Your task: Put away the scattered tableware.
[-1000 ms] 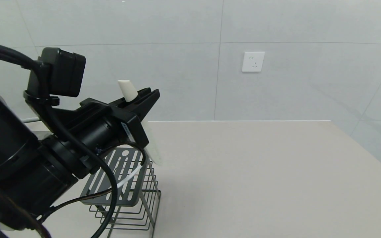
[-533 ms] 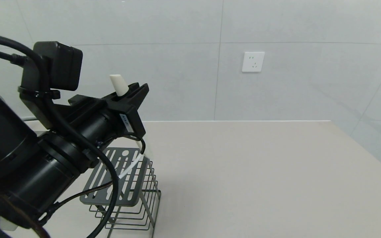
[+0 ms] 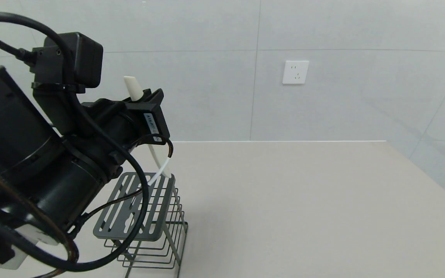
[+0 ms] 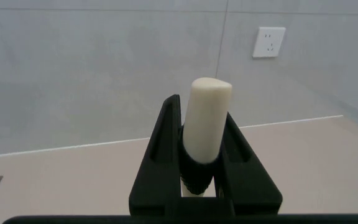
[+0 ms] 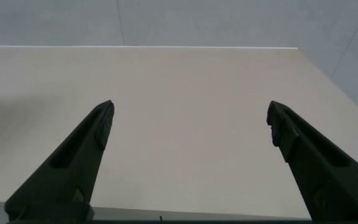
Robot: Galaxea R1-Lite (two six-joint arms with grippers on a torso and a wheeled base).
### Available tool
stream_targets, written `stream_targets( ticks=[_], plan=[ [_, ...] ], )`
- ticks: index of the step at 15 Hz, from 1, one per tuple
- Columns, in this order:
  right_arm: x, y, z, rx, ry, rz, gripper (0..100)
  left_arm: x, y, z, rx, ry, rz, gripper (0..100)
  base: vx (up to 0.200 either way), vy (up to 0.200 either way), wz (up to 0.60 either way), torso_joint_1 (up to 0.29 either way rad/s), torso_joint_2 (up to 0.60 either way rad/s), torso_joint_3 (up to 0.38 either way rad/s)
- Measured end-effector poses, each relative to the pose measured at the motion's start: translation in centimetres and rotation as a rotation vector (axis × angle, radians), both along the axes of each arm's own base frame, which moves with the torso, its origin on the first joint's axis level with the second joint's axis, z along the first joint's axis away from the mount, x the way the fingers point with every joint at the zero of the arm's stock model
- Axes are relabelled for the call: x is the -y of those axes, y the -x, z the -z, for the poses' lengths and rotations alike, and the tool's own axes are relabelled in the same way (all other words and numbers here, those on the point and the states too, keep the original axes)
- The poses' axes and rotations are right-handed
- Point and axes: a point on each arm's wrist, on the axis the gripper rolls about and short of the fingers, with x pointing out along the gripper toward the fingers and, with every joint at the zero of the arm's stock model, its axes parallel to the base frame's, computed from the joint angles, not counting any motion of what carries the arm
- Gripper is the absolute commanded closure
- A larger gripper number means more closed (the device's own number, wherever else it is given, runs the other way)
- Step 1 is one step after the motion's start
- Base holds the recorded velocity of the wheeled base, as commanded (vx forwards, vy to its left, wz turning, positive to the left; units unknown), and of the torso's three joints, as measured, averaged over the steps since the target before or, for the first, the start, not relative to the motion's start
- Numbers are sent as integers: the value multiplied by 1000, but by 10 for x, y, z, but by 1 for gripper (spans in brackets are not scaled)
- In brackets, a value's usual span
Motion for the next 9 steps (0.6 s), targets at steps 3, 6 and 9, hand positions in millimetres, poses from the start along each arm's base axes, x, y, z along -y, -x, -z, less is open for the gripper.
stream_targets(
  ticks=[3,6,9],
  plan=[
    [0,0,0,-1,0,1,0,1,1,4,-14,0,-18,100,0,0,0,0,0,0],
    [0,0,0,-2,0,0,0,-3,4,12,-26,-15,-15,100,0,0,0,0,0,0],
    [0,0,0,-2,0,0,0,-5,5,15,-27,-26,-13,100,0,0,0,0,0,0]
  ],
)
